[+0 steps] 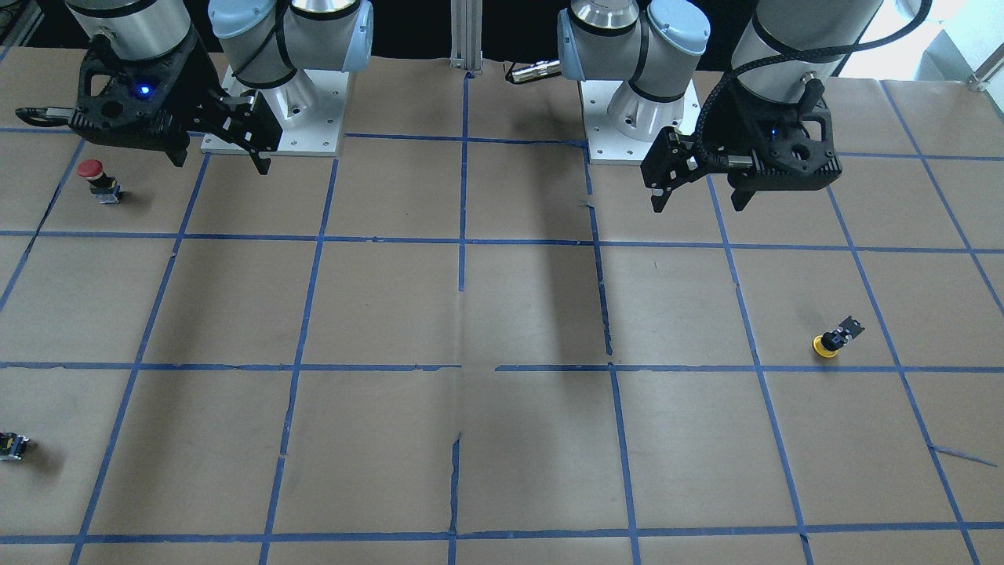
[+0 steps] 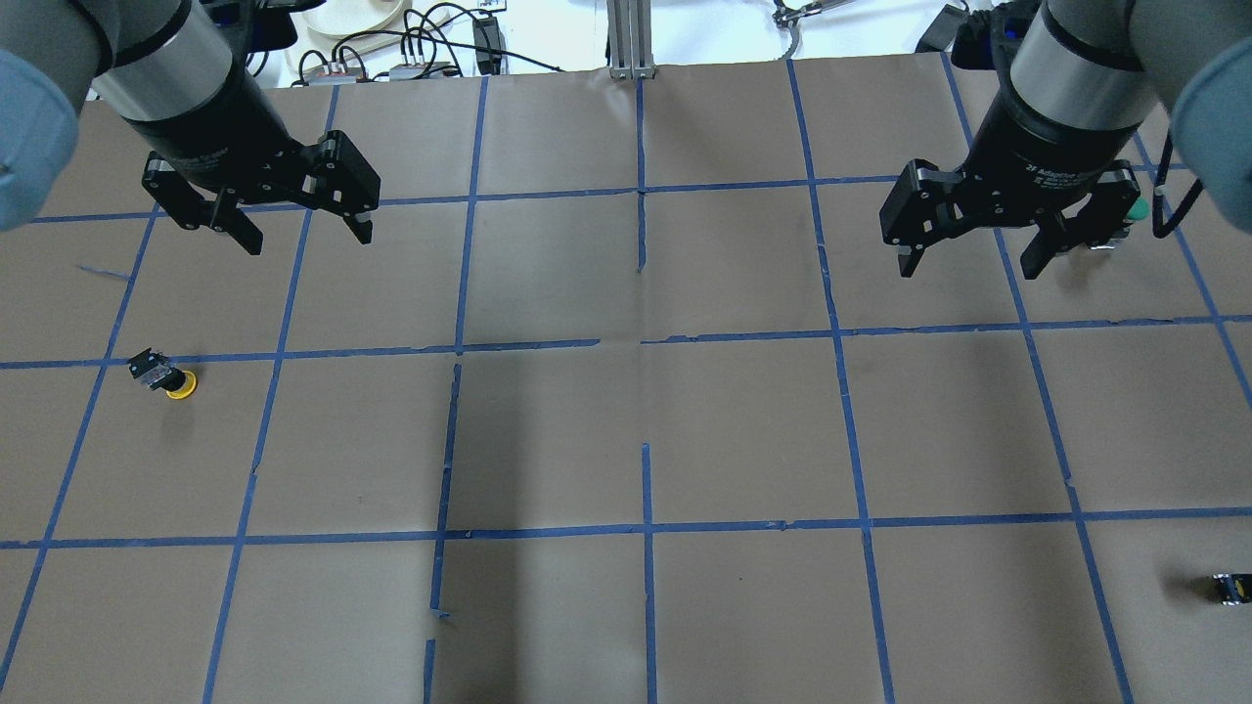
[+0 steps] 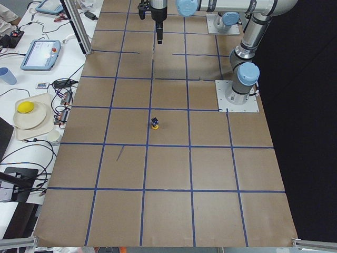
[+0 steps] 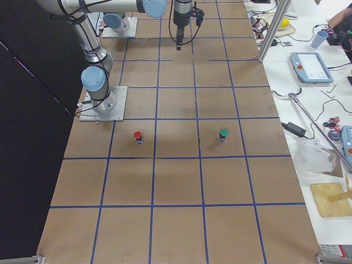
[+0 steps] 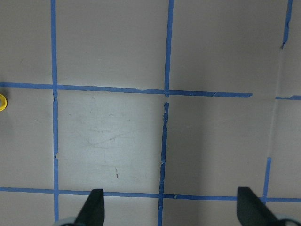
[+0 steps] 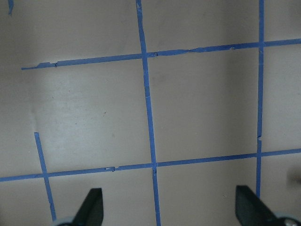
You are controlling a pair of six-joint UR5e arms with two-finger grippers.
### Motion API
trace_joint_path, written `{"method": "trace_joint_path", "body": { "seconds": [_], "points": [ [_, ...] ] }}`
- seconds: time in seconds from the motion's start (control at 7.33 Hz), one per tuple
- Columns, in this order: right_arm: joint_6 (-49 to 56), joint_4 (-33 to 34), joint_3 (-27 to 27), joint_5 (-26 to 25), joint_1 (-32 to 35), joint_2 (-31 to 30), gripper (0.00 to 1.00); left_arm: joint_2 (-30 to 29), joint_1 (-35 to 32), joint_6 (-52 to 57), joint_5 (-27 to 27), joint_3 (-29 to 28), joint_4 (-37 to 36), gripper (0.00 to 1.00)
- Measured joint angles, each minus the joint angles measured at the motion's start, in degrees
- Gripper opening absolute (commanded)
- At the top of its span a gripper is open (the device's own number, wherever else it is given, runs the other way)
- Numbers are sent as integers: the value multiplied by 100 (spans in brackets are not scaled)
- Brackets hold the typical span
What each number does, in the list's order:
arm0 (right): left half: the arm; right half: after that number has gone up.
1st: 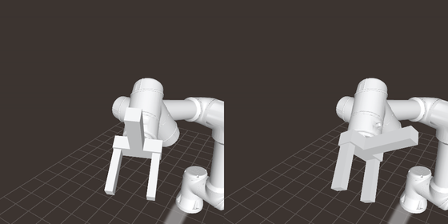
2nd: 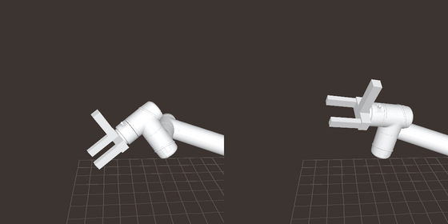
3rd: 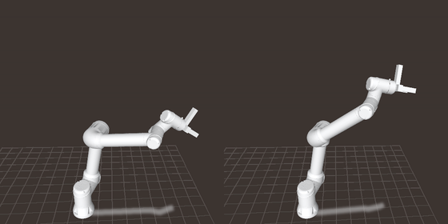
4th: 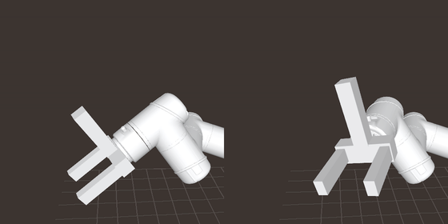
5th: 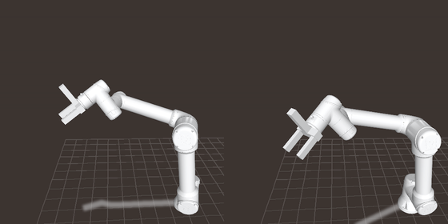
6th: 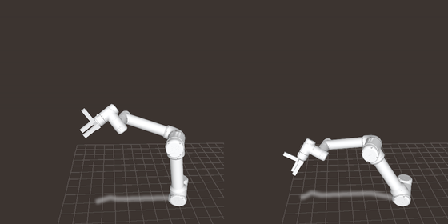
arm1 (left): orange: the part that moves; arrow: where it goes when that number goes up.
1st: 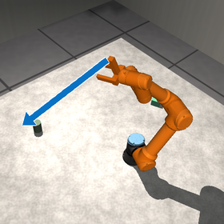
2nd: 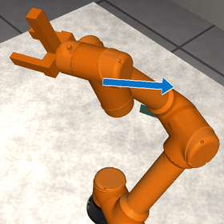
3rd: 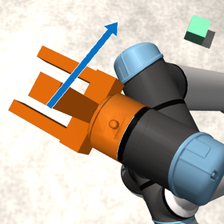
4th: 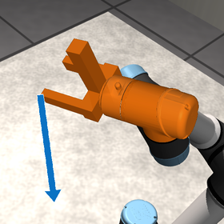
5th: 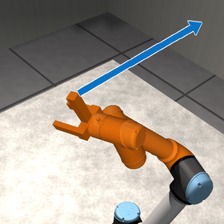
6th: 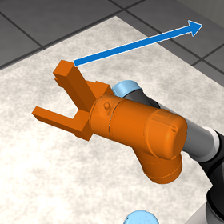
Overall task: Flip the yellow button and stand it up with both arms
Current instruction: 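Move the left gripper down toward the yellow button lying on its side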
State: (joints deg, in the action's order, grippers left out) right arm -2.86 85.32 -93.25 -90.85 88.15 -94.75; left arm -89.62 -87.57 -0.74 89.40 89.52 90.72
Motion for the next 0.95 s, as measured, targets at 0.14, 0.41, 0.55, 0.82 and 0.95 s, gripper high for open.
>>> {"method": "trace_joint_path", "body": {
  "seconds": [0.14, 0.41, 0.55, 0.82, 0.95],
  "points": [
    [-4, 1, 0, -13, 0, 0, 100, -11, 2, -7, 2, 2, -1, 100],
    [-9, 2, 0, -12, 0, 0, 100, -29, 12, -60, 61, -1, 33, 100],
    [-8, 2, 0, -13, 0, 0, 100, -31, 17, -57, 89, -3, 37, 100],
    [-14, 4, 0, -5, 0, 6, 100, -41, 187, 43, 108, -5, 34, 100],
    [-20, 6, 0, -8, 0, 15, 100, -56, 542, 135, 98, 0, 59, 100]
  ]
}}
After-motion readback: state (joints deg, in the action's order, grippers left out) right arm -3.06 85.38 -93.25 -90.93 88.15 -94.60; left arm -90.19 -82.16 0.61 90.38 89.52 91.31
